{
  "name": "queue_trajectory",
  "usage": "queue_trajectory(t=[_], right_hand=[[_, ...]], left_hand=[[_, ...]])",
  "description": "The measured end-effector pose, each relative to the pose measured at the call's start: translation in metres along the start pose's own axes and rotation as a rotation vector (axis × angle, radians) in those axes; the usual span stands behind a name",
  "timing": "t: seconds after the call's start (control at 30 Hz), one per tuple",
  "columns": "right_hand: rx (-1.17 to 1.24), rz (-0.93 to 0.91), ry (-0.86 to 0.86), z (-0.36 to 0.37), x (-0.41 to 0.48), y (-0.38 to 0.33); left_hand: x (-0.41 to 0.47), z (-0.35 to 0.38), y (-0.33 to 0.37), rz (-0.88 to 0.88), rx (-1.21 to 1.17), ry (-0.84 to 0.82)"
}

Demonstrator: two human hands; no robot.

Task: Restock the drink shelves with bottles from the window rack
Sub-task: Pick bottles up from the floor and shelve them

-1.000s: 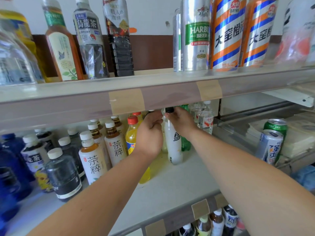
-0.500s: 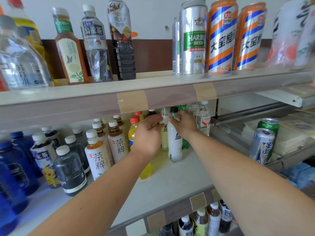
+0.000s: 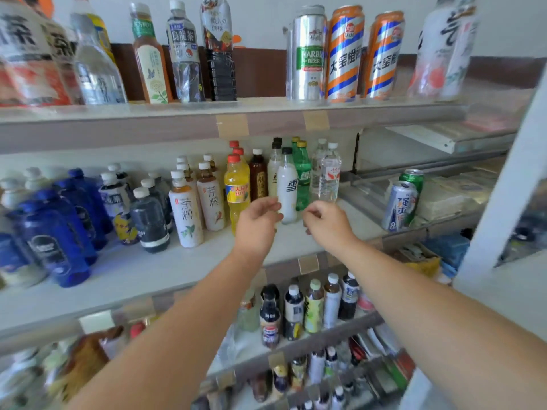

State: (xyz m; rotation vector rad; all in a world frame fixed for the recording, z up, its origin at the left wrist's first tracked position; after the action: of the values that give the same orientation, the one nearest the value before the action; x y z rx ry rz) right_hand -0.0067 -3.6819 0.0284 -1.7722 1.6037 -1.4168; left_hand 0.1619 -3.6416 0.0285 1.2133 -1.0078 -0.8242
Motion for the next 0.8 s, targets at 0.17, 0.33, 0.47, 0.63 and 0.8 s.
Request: queue_trajectory(t=[0.17, 0.33, 0.47, 0.63, 0.8], right_hand=[[-0.069, -0.006, -0.089, -0.037, -0.077, -0.012], [-0.006, 0.074, -0.058, -0.062, -0.154, -0.013], [0.033, 0.158, -0.003, -0.073, -0.218, 0.0], [-0.015, 0.271, 0.103, -0.07, -0.291, 0.02], [-0.065, 0.405, 0.15, -0.04, -0.382, 0.042]], left_hand=[[-0.073, -0.015, -0.01, -0.094, 0.009, -0.012], [-0.135, -0.003, -0.028, -0.143, -0.056, -0.111], [-0.183, 0.0, -0.049, -0.157, -0.12, -0.22], [-0.228, -0.03, -0.088, -0.268, -0.133, -0.302], [-0.27, -0.083, -0.135, -0.318, -0.077, -0.392]])
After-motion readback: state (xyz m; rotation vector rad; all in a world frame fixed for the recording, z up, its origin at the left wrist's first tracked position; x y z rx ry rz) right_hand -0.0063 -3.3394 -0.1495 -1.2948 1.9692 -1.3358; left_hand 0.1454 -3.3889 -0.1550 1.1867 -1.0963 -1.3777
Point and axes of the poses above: each hand's wrist, its own x-axis towards the middle knuckle, its own z-axis out of the palm, y = z × x, the point moved 9 cm from there along x, towards the middle knuckle, and after that the axes turned 10 degrees about y, right-handed, at the moved point
